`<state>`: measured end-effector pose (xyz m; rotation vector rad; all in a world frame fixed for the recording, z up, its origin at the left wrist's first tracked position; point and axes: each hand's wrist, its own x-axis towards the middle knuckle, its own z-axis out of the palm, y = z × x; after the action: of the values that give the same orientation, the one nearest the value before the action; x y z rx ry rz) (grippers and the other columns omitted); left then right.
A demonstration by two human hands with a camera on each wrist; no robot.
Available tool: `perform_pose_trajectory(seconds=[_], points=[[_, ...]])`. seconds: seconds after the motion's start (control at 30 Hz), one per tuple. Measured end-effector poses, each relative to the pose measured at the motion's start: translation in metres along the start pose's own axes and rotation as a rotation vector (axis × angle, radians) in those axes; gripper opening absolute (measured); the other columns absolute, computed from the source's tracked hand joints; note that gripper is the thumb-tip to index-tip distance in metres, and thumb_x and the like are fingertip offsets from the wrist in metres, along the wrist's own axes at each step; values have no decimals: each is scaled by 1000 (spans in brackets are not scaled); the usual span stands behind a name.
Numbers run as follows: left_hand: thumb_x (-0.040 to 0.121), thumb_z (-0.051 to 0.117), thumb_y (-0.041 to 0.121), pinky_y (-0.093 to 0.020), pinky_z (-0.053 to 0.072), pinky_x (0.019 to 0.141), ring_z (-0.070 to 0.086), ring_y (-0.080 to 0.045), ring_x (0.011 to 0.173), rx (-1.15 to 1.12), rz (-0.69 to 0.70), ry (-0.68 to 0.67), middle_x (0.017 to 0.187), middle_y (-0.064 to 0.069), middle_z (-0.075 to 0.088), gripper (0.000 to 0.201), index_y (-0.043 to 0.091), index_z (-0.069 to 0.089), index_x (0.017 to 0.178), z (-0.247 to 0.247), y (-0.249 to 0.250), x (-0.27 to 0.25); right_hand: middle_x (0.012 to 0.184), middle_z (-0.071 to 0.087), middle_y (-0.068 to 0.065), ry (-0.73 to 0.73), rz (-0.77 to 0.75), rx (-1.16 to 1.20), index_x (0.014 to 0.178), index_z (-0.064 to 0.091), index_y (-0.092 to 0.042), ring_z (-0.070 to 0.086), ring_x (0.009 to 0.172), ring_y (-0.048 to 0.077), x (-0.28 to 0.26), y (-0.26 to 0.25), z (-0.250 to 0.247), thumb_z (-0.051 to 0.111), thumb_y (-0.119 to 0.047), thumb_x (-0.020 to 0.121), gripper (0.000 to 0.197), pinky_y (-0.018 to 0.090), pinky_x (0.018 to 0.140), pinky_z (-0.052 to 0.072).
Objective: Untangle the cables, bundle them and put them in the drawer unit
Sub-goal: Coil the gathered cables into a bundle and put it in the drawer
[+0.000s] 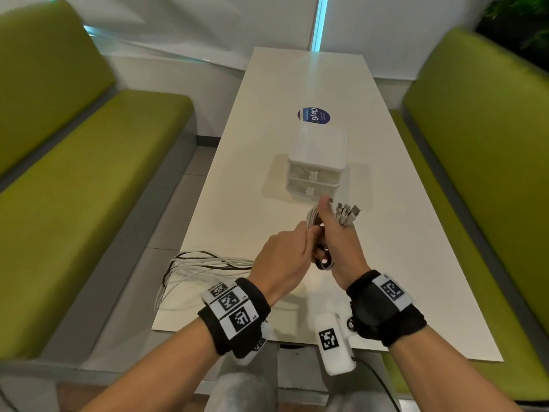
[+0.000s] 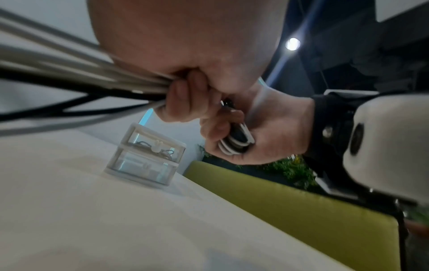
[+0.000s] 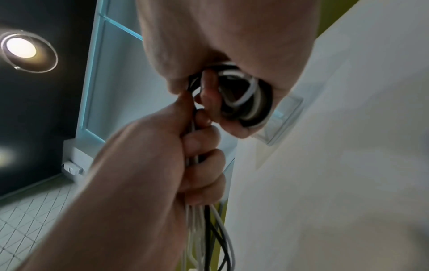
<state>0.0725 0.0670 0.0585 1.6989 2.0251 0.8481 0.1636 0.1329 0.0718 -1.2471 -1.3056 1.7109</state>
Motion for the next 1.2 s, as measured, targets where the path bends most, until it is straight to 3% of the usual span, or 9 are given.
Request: perform_pose_trajectory(seconds=[0.17,0.27,0.4,0.6,0.7,0.83,1.0,1.1,1.2], points=[[106,21,34,-36,33,56,48,-27,56,214,62,-53,67,0,53,32,16,42,91,4,1,-1,66,57,10,21,-1,-45,79,75,-15,55,64,22,-3,3,3,65,-74,61,63,34,61,45],[101,30,18,-37,32,57,50,-30,61,384,98,-115,84,-11,65,22,10,51,103,1,8,0,72,54,13,0,-12,-12,75,60,0,50,66,23,-1,6,-2,86,-57,55,65,38,62,42],[97,36,9,-36,29,64,53,-32,77,565,118,-249,103,-16,63,27,4,58,111,0,20,-4,67,52,15,14,-5,-39,70,50,-14,50,64,22,-2,12,-5,85,-25,68,37,32,56,38],[99,33,14,-37,31,64,57,-38,82,509,147,-179,105,-20,62,28,2,48,120,1,13,-3,100,75,10,-110,95,150,101,63,-8,69,103,26,-3,10,-3,72,-34,84,32,44,93,51],[103,27,40,-37,34,62,55,-38,76,400,113,-98,92,-16,64,37,11,50,105,2,4,-4,109,72,14,-154,182,386,112,57,-9,68,106,23,1,6,-7,61,-37,92,35,46,99,48],[96,21,64,-36,34,62,53,-32,71,333,-12,-169,72,-9,59,57,18,46,74,1,-16,-7,111,71,17,-148,250,618,66,43,-16,67,107,30,3,7,-6,54,-38,96,38,44,104,44],[90,41,68,-36,33,60,42,-17,51,-136,-104,-269,50,0,45,66,14,41,52,5,-32,4,75,69,6,-137,269,714,60,36,-17,72,72,25,0,8,-5,55,-40,94,46,43,88,53],[71,42,83,-35,33,61,36,-14,46,-192,-128,-323,48,-2,42,76,10,39,50,7,-35,10,47,35,-5,-122,287,747,57,32,-20,39,39,13,0,6,-6,57,-41,94,49,32,57,50],[77,57,73,-34,28,59,33,-16,50,-125,-99,-419,53,-6,39,69,10,38,55,2,-39,11,44,19,-6,-156,260,746,58,26,-22,20,36,11,2,7,-8,54,-40,96,50,24,40,30]])
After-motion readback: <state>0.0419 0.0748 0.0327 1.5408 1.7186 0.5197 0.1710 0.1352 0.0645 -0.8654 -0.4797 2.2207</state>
